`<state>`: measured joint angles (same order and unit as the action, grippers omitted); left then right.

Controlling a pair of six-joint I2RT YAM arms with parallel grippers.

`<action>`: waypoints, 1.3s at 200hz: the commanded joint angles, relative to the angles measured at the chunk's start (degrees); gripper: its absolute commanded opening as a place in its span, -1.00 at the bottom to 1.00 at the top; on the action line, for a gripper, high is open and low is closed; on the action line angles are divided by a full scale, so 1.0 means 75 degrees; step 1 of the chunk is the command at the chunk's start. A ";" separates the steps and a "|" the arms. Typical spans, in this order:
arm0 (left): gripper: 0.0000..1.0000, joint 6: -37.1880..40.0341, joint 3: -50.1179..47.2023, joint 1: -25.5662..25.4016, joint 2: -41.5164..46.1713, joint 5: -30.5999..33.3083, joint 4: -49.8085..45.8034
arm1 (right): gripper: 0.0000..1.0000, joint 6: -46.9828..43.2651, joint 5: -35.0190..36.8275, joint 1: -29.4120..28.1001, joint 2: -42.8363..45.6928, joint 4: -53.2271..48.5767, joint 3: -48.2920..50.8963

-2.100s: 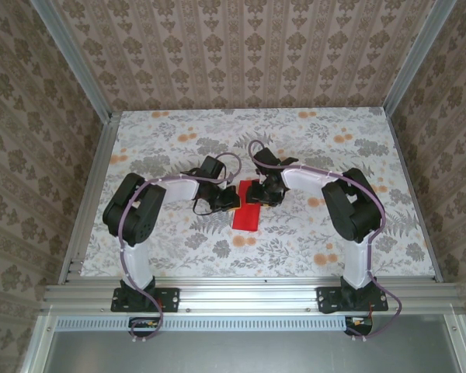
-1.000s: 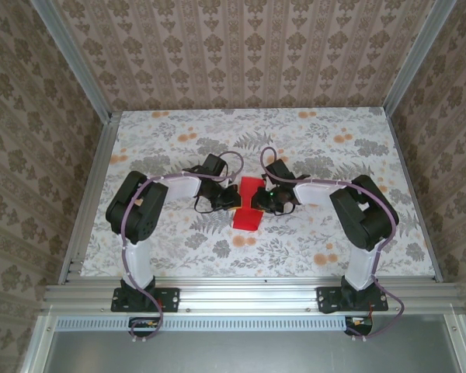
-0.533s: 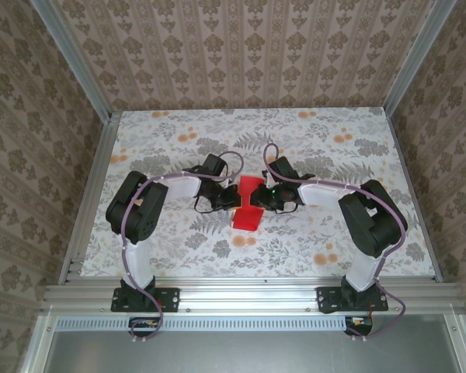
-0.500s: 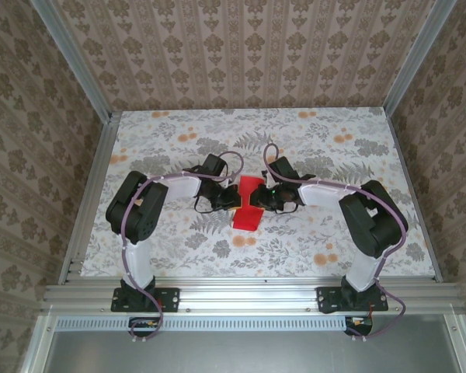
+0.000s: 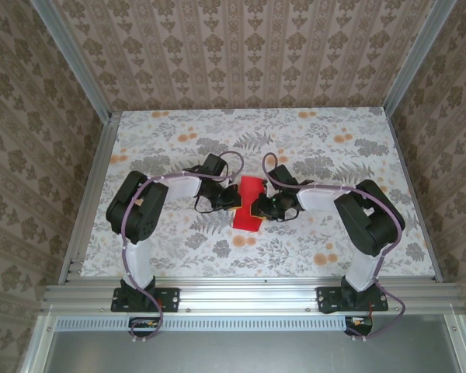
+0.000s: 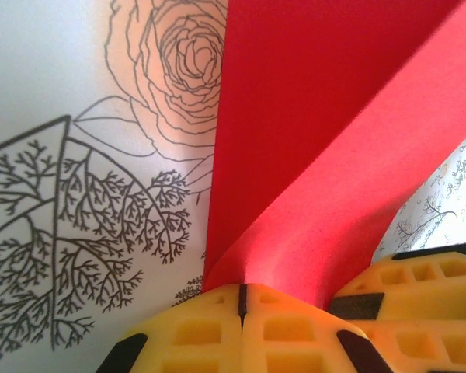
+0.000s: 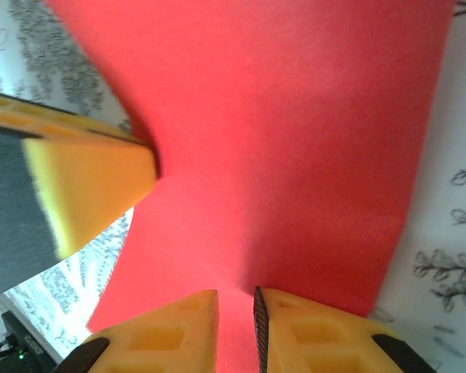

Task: Fold a paper plane with a square sheet of paper (pick it up from the middle)
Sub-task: Fold the square sheet of paper in half at the center of the table.

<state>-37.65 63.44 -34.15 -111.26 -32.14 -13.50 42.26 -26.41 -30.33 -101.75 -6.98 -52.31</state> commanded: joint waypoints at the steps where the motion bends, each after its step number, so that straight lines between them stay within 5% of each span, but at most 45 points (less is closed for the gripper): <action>1: -0.91 0.0102 -0.0222 -0.0111 -0.0587 0.0922 -0.0779 | -0.57 0.0157 -0.0377 -0.0178 0.0525 0.0088 0.0122; 64: -0.92 0.0079 -0.0231 -0.0122 -0.0607 0.0941 -0.0758 | -0.57 0.0903 -0.0591 -0.0374 0.0094 0.1197 0.1139; 138: -0.92 0.0073 -0.0218 -0.0122 -0.0622 0.0958 -0.0767 | -0.56 0.0881 -0.0745 -0.0374 0.0837 0.1257 0.1375; 195: -0.92 0.0121 -0.0161 -0.0123 -0.0621 0.0969 -0.0844 | -0.57 0.0988 -0.0508 -0.0374 0.0355 0.1215 0.1979; 260: -0.93 0.0230 -0.0121 -0.0122 -0.0574 0.0977 -0.0963 | -0.56 0.0403 -0.0082 0.0261 0.1295 0.1025 0.0887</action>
<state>-37.65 64.07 -34.52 -111.50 -31.70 -13.98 47.68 -30.17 -30.68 -94.32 2.28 -40.80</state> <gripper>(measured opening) 0.047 0.218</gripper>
